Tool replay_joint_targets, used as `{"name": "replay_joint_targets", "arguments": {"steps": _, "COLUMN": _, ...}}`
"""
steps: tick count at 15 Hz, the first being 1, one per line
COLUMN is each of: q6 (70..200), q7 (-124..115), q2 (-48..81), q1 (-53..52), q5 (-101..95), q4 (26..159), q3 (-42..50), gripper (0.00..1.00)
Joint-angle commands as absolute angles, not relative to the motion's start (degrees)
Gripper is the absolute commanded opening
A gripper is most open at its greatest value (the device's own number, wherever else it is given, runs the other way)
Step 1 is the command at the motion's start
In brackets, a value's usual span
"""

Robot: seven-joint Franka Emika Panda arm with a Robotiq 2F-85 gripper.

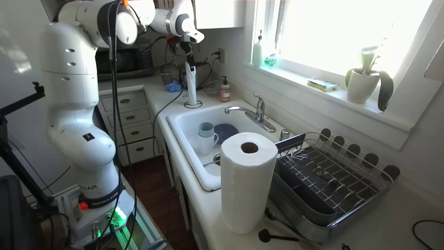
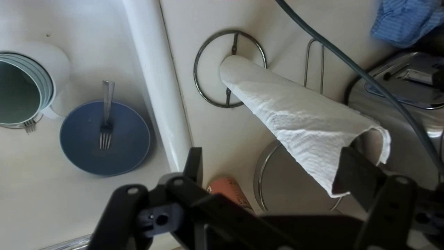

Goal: Take the paper towel roll off of the stand

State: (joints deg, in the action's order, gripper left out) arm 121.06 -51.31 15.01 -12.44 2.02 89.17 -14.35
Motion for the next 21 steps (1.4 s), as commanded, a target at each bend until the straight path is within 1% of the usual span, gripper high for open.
{"name": "replay_joint_targets", "arguments": {"steps": 1, "q6": 120.8, "q7": -51.0, "q2": 15.3, "q1": -14.2, "q5": 2.5, "q4": 88.5, "q3": -12.3, "gripper": 1.00}}
{"name": "replay_joint_targets", "arguments": {"steps": 17, "q6": 121.1, "q7": -54.6, "q2": 20.1, "q1": -16.5, "q5": 3.0, "q4": 81.4, "q3": -10.6, "gripper": 1.00}}
{"name": "replay_joint_targets", "arguments": {"steps": 20, "q6": 121.2, "q7": -55.5, "q2": 21.3, "q1": -17.0, "q5": 2.9, "q4": 80.3, "q3": -10.1, "gripper": 0.97}}
{"name": "replay_joint_targets", "arguments": {"steps": 21, "q6": 121.1, "q7": -55.9, "q2": 21.6, "q1": -17.1, "q5": 2.9, "q4": 80.0, "q3": -10.0, "gripper": 0.90}}
